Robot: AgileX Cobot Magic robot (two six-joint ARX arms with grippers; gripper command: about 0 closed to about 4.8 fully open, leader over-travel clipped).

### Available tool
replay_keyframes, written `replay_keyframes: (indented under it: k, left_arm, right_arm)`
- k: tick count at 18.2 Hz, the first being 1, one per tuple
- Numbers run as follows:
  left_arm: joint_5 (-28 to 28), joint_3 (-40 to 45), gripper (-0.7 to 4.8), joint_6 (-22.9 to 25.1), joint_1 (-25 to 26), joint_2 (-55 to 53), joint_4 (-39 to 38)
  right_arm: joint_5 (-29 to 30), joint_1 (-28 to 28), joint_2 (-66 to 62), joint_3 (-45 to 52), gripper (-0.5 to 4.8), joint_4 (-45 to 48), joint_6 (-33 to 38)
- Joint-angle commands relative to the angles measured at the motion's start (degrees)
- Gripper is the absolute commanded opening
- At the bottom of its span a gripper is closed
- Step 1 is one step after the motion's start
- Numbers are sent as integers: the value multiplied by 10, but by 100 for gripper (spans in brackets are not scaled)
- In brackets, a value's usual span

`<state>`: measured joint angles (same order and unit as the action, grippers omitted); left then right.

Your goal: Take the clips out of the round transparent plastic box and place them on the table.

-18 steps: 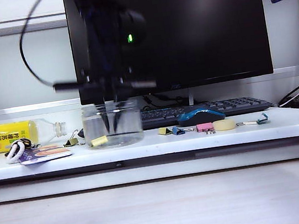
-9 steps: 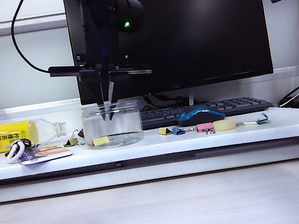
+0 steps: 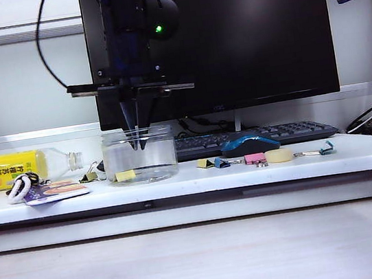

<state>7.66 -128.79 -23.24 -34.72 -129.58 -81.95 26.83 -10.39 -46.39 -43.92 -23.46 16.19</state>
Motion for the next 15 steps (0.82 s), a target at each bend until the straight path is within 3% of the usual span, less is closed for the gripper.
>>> replay_keyframes:
  k: [1,4,11,15]
  left_arm:
    - [1,-2,48,136,0,13,-4]
    - [0,-2,48,214,-1,19,-5]
    - [-19,2,58,289,-1,78,-8]
    - [-66,52,58,318,0,128,-8]
  right_arm:
    - [1,0,1,-2,212,9,-2]
    - [0,0,1,-2,212,9,-2]
    - [5,0,-1,8,212,3,-4]
    - [123,0,-1,8,213,36,3]
